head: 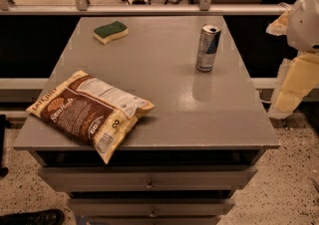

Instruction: Move redbull can near sponge

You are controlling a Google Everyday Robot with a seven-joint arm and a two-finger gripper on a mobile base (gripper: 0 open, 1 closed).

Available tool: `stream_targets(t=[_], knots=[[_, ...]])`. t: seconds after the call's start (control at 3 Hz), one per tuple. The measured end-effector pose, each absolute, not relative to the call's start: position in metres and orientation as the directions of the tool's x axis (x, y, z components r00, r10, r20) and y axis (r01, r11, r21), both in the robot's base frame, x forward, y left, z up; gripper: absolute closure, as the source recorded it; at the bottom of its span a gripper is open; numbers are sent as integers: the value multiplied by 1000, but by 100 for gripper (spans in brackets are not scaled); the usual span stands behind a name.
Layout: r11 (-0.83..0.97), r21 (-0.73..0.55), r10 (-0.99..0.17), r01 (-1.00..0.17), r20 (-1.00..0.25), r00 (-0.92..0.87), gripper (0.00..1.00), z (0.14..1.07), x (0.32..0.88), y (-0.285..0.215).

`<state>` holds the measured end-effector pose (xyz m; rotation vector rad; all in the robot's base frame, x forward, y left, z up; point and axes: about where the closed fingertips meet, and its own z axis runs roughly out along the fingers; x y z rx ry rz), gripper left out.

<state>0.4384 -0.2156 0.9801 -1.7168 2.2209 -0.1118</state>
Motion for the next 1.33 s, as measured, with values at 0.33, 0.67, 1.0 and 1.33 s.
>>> stream_targets(t=[0.33,0.67,1.0,1.33], knots=[[270,-261,-953,-927,-211,-219,0,980,438,-216],[292,-267,-941,-919,-250,-226,0,963,463,-227],[335,-274,-910,-902,-340,-235,0,934,513,-238],[383,-282,-867,-879,-439,-237,0,914,566,-240]])
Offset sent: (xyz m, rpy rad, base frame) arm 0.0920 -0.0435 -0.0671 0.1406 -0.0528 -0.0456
